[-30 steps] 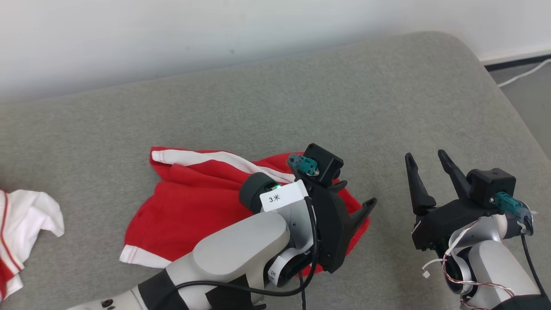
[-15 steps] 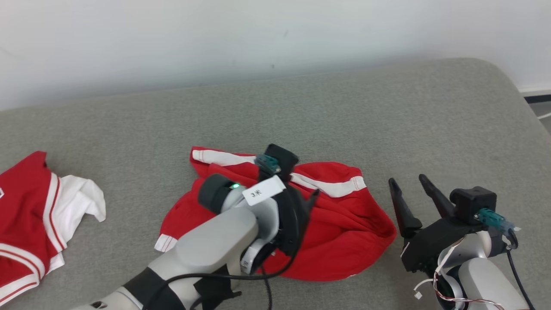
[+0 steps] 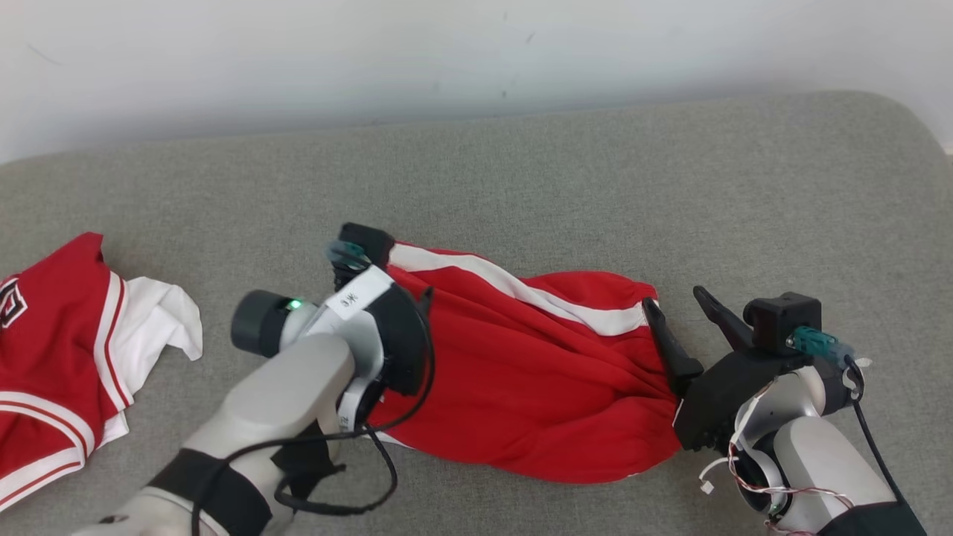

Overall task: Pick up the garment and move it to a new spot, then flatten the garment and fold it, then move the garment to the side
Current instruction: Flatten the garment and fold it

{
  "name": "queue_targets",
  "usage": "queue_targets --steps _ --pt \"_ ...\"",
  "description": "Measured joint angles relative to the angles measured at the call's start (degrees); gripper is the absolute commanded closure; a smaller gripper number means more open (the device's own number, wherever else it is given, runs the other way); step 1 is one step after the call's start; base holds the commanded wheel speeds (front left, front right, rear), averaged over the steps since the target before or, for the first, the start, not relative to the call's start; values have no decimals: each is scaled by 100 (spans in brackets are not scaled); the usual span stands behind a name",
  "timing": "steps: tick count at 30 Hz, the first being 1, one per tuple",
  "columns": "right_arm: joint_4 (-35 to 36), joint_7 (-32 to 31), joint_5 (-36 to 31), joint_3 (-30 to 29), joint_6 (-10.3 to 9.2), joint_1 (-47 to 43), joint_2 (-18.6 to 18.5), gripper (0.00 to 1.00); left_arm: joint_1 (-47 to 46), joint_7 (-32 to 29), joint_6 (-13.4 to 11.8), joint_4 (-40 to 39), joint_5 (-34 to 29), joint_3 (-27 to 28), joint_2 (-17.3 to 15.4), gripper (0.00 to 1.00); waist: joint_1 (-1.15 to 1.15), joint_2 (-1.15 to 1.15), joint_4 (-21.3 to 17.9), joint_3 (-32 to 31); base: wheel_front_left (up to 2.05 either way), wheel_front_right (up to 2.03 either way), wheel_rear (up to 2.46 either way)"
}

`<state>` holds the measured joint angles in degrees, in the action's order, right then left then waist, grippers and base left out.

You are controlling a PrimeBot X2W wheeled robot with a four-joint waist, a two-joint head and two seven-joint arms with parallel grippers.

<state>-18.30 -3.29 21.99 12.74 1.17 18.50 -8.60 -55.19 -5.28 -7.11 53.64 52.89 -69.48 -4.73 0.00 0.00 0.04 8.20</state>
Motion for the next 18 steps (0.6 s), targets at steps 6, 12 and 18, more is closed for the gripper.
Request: queue_targets --steps 6,12,18 --pt "-119 -185 -92 98 21 265 1 0 -275 130 0 277 -11 64 -109 0 0 0 -7 187 0 0 0" --pt "-241 -286 -102 186 36 470 24 0 -531 179 0 510 -11 181 -134 0 0 0 -49 368 0 0 0" --pt "-404 -379 -142 233 86 698 54 0 -644 179 2 777 8 259 -138 0 0 0 -127 590 0 0 0"
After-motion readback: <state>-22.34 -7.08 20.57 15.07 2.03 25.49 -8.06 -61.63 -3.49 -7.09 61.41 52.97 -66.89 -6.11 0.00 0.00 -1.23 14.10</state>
